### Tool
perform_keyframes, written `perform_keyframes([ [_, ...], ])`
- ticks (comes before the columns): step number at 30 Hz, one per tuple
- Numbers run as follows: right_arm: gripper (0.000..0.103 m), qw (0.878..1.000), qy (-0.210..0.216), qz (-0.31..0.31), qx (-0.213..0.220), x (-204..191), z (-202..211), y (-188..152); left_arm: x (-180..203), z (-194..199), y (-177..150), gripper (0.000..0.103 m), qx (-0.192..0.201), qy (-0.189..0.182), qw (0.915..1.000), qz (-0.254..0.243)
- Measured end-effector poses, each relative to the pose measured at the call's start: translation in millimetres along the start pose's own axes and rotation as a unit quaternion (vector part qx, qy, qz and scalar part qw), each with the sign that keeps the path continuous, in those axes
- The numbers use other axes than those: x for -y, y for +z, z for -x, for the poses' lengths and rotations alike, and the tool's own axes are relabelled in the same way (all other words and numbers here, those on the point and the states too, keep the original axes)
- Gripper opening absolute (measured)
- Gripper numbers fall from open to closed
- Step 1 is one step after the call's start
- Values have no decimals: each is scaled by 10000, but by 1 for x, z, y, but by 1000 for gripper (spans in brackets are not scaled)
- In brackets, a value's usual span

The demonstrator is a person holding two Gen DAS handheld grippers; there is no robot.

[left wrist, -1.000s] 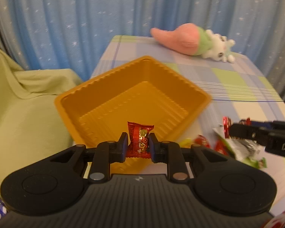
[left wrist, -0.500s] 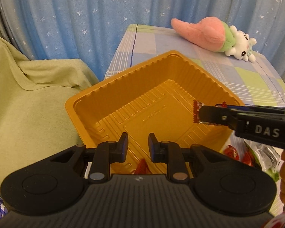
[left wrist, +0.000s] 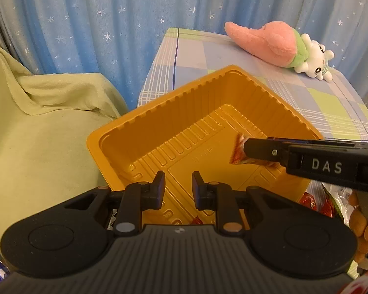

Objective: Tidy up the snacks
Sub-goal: 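Carry both candies over the orange tray and open both tools to drop them, then lift both open tools out of the tray back toward the snacks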

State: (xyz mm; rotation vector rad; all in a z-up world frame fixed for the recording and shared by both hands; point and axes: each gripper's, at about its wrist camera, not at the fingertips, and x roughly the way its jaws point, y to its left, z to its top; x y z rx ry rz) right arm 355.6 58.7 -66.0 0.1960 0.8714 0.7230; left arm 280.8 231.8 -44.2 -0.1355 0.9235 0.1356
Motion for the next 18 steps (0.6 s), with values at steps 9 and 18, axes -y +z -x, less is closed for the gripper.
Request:
perform_keyframes([
  [9, 67, 9993, -87, -259, 256, -2, 17, 2, -7, 15, -6, 34, 107, -87, 9999, 83],
  [18, 75, 9979, -183, -452, 436, 9, 72, -27, 0, 52, -29, 52, 319, -147, 9993, 82],
])
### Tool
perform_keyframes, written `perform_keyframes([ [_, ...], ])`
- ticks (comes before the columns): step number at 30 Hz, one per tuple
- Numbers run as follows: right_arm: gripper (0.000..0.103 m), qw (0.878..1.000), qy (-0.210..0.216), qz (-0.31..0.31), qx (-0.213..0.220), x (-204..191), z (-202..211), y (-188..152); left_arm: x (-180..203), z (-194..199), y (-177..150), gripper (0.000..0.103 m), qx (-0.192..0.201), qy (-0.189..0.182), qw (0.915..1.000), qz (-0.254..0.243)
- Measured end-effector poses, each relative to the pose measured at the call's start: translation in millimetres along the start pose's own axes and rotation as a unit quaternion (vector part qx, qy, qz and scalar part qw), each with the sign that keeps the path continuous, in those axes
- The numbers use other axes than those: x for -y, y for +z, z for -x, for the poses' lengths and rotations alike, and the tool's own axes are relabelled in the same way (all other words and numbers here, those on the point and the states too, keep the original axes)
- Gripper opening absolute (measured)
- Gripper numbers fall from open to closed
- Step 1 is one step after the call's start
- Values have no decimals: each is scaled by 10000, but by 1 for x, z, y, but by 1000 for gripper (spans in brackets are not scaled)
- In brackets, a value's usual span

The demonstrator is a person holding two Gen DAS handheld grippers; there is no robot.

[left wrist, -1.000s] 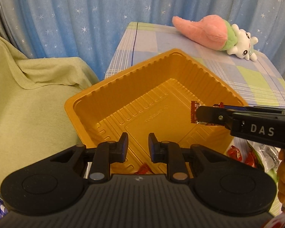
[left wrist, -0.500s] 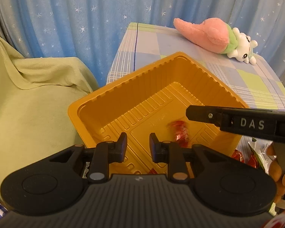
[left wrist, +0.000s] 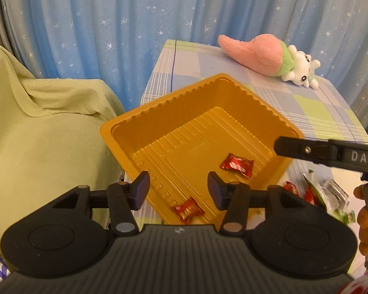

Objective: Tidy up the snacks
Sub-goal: 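Lift both open tools out of the tray back toward the snacks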

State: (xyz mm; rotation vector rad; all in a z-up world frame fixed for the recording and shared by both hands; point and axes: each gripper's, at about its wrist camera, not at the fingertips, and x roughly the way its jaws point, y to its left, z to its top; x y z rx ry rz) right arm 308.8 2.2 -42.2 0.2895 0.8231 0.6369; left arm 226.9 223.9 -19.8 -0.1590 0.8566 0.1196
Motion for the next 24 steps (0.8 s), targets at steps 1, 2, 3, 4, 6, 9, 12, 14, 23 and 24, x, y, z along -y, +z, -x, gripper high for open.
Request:
perform_keyframes([
  [1, 75, 10000, -6, 3, -12, 2, 6, -3, 3, 6, -3, 53, 36, -3, 10000, 3],
  [2, 75, 10000, -8, 8, -20, 4, 12, -6, 6, 11, -7, 53, 66, -3, 10000, 4],
  [3, 76, 10000, -4, 21, -25, 7, 19, -9, 9, 16, -11, 53, 85, 2, 10000, 2],
  [4, 76, 10000, 2, 37, -34, 10, 25, -12, 13, 21, -14, 54, 95, 7, 10000, 7],
  [6, 76, 9999, 3, 84, -68, 15, 37, -18, 23, 30, -23, 54, 118, -1, 9999, 34],
  [9, 77, 9997, -11, 230, -102, 25, 56, -28, 41, 43, -37, 54, 173, -40, 9998, 28],
  [12, 77, 9989, -68, 423, -164, 35, 75, -38, 61, 51, -53, 54, 145, -32, 9999, 13],
  [14, 77, 9983, -100, 532, -193, 42, 87, -45, 74, 54, -63, 54, 111, -36, 9999, 42],
  [23, 77, 9958, -253, 772, -412, 88, 130, -71, 115, 57, -98, 54, -76, 169, 9996, 232],
  [24, 77, 9953, -285, 809, -446, 94, 133, -73, 119, 56, -101, 54, -95, 194, 9994, 259],
])
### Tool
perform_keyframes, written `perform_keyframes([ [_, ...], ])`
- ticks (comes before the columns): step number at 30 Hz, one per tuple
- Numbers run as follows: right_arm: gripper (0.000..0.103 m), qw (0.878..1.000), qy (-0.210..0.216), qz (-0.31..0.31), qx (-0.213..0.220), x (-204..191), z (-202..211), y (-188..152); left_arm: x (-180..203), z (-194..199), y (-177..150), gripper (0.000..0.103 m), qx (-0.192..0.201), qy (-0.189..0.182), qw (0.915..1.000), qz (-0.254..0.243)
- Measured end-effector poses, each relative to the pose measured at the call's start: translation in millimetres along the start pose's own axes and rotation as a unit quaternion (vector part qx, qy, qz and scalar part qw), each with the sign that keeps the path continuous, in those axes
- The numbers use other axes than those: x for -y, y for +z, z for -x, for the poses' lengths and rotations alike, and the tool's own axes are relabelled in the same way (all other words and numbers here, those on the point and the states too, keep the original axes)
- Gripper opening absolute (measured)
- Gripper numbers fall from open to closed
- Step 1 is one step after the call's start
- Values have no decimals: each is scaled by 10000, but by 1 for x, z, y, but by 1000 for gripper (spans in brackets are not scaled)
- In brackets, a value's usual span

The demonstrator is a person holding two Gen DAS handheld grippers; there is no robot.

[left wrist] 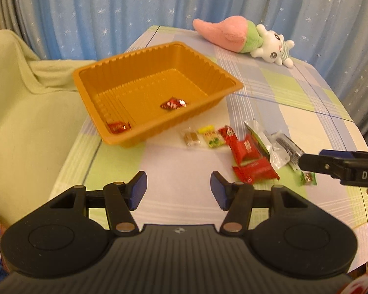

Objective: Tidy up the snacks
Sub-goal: 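Lift both open tools out of the tray back toward the snacks, then lower the right tool onto the green-wrapped candy and close it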

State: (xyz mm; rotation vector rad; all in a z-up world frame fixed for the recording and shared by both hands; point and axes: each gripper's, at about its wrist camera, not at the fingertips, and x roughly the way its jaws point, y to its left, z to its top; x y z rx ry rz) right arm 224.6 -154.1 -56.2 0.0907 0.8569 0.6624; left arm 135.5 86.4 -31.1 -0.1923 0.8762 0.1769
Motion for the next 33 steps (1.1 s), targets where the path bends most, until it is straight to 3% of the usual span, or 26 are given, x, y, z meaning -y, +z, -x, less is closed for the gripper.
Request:
perform_keyframes([
  [10, 77, 9984, -221, 447, -249, 48, 8, -25, 18, -1, -25, 54, -50, 377, 9989, 281],
  [26, 76, 9833, 53, 1769, -428, 72, -18, -31, 25, 1, -42, 54, -156, 780, 9952, 578],
  [30, 65, 9764, 149, 2090, -532, 73, -28, -30, 27, 0, -44, 54, -199, 819, 9948, 575],
  [33, 63, 9721, 191, 2270, -563, 73, -34, -31, 28, -1, -44, 54, -227, 827, 9947, 568],
])
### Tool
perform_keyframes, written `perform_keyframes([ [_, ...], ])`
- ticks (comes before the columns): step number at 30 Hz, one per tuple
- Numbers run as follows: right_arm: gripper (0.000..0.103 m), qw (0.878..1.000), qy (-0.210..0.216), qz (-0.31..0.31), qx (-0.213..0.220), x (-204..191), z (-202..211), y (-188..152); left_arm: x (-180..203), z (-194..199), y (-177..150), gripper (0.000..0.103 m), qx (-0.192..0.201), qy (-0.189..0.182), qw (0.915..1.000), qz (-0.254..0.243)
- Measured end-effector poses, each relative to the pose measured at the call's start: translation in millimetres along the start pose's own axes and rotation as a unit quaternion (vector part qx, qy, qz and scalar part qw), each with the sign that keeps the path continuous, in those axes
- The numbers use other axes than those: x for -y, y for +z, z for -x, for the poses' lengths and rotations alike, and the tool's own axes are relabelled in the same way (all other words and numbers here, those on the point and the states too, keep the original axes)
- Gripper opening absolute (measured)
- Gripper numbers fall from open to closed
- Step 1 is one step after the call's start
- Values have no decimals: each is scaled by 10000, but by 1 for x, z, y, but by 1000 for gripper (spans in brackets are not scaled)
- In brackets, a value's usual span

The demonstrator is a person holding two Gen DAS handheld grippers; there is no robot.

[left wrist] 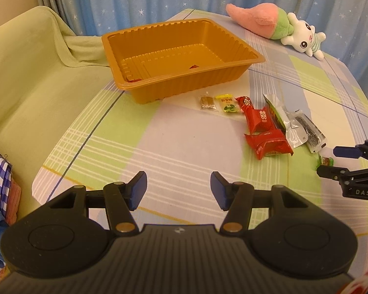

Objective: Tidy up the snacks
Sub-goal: 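Lower the right tool onto the green-wrapped candy and close it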

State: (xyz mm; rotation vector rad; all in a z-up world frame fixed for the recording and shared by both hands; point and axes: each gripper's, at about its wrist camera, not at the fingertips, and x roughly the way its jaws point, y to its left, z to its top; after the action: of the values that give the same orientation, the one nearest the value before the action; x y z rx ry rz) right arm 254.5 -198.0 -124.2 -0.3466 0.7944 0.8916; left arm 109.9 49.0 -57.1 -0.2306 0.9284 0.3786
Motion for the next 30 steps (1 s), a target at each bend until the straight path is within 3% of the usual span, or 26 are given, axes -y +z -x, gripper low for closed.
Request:
perform_keyframes([
  [15, 35, 9997, 31, 21, -251, -9, -7, -6, 6, -6, 5, 54, -35, -122, 9997, -206],
  [30, 35, 9963, -231, -798, -239, -8, -14, 8, 15, -20, 18, 54, -6, -332, 9973, -650],
])
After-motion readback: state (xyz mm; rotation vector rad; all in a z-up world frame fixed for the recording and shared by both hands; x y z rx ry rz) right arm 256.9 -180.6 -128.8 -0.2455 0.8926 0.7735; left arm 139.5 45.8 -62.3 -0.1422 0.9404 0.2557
